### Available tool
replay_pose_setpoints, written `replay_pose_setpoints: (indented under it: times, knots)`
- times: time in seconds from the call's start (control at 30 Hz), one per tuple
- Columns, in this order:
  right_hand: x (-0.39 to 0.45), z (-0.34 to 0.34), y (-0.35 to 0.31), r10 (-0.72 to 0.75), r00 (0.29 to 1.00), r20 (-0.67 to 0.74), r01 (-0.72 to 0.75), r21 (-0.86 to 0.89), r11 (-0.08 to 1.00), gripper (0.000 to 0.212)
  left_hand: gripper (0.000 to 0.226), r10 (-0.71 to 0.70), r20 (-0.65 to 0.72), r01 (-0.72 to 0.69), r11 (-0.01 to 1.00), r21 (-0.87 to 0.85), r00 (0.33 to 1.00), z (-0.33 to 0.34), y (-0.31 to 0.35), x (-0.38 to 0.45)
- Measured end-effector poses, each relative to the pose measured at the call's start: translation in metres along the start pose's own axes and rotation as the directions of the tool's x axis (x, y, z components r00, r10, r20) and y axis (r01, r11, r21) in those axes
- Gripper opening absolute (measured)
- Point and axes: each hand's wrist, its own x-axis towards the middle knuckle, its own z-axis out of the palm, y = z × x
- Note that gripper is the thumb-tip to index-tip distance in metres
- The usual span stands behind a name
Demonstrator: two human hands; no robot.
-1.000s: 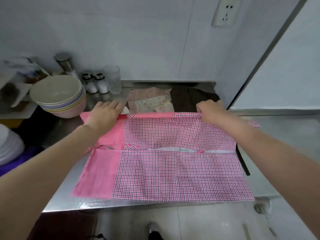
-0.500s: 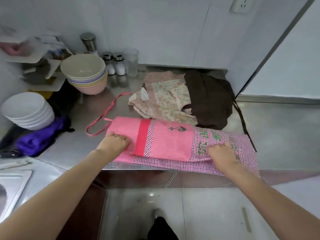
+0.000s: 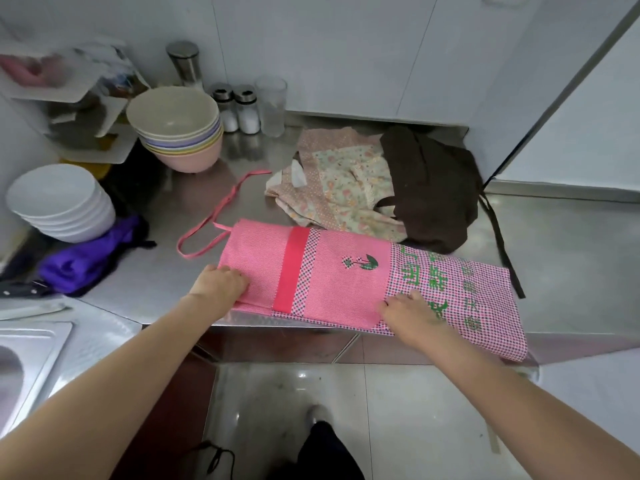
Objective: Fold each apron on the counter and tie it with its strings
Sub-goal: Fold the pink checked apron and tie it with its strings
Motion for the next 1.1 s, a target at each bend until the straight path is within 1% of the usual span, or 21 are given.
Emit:
replay_pose_setpoints:
  times: [0.07,0.1,0.13,0.17,0.23,0.3,0.37,0.4,0.47,0.53,0.6,0.67,0.7,0.77,0.87,0.97,1.03,1.1]
  knots:
    - [0.001,-0.007,-0.003,-0.028,0.998,0.057,0.024,0.060,0.998,0.043,0.034,-0.018,-0.028,0.018,1.000,-0.022,0.999,0.002,-0.001,-0.001]
    - [0.004,-0.015,-0.006,-0.050,0.997,0.055,0.044,0.095,0.994,0.046,0.035,-0.030,-0.036,0.028,0.999,-0.045,0.999,0.002,-0.002,-0.002]
    - [0.005,-0.022,-0.009,-0.079,0.996,0.036,0.074,0.138,0.988,0.047,0.037,-0.035,-0.033,0.033,0.997,-0.074,0.999,0.000,-0.002,-0.002]
    - [0.009,-0.030,-0.015,-0.125,0.992,-0.001,0.123,0.187,0.975,0.044,0.040,-0.043,-0.025,0.040,0.993,-0.108,0.999,-0.001,-0.005,-0.003]
    - [0.019,-0.044,-0.030,-0.208,0.975,-0.084,0.223,0.268,0.937,0.028,0.046,-0.038,-0.001,0.037,0.983,-0.178,0.999,-0.002,-0.013,-0.002]
    - [0.030,-0.058,-0.049,-0.248,0.958,-0.142,0.280,0.298,0.912,0.025,0.052,0.010,0.021,-0.006,0.982,-0.189,1.000,0.002,-0.023,-0.001]
    - [0.041,-0.066,-0.067,-0.285,0.938,-0.197,0.332,0.273,0.903,0.027,0.053,0.060,0.025,-0.056,0.988,-0.146,0.998,0.008,-0.028,0.001]
    - [0.046,-0.068,-0.075,-0.303,0.930,-0.210,0.348,0.232,0.908,0.030,0.053,0.067,0.029,-0.063,0.990,-0.127,0.997,0.011,-0.028,0.001]
    - [0.054,-0.069,-0.085,-0.313,0.924,-0.222,0.346,0.131,0.929,0.034,0.053,0.065,0.025,-0.062,0.992,-0.110,0.998,0.011,-0.026,0.003]
    - [0.060,-0.069,-0.092,-0.308,0.925,-0.221,0.333,0.082,0.939,0.030,0.050,0.082,0.021,-0.080,0.993,-0.084,0.996,0.010,-0.023,0.003]
    - [0.061,-0.070,-0.095,-0.328,0.922,-0.205,0.349,0.078,0.934,0.023,0.038,0.100,0.015,-0.098,0.991,-0.087,0.995,0.010,-0.022,0.000]
    - [0.062,-0.072,-0.098,-0.351,0.918,-0.187,0.368,0.068,0.927,0.021,0.027,0.090,-0.011,-0.091,0.982,-0.164,0.996,0.009,-0.023,-0.005]
    - [0.061,-0.073,-0.098,-0.358,0.917,-0.178,0.374,0.066,0.925,0.021,0.024,0.092,-0.033,-0.096,0.978,-0.184,0.995,0.008,-0.023,-0.008]
    - [0.061,-0.074,-0.098,-0.362,0.921,-0.145,0.375,0.073,0.924,0.020,0.021,0.107,-0.066,-0.117,0.979,-0.166,0.992,0.006,-0.023,-0.012]
    - [0.061,-0.074,-0.101,-0.348,0.934,-0.081,0.355,0.099,0.930,0.020,0.015,0.146,-0.026,-0.148,0.972,-0.180,0.989,0.005,-0.022,-0.014]
    - [0.064,-0.074,-0.104,-0.362,0.932,-0.025,0.362,0.132,0.923,0.008,0.009,0.187,0.037,-0.170,0.949,-0.266,0.982,0.005,-0.023,-0.015]
    - [0.068,-0.076,-0.102,-0.376,0.926,0.013,0.370,0.158,0.916,0.021,0.016,0.198,0.074,-0.167,0.936,-0.310,0.977,0.005,-0.023,-0.015]
    - [0.073,-0.078,-0.095,-0.403,0.914,0.046,0.381,0.243,0.892,0.032,0.023,0.203,0.117,-0.156,0.934,-0.323,0.972,0.005,-0.023,-0.014]
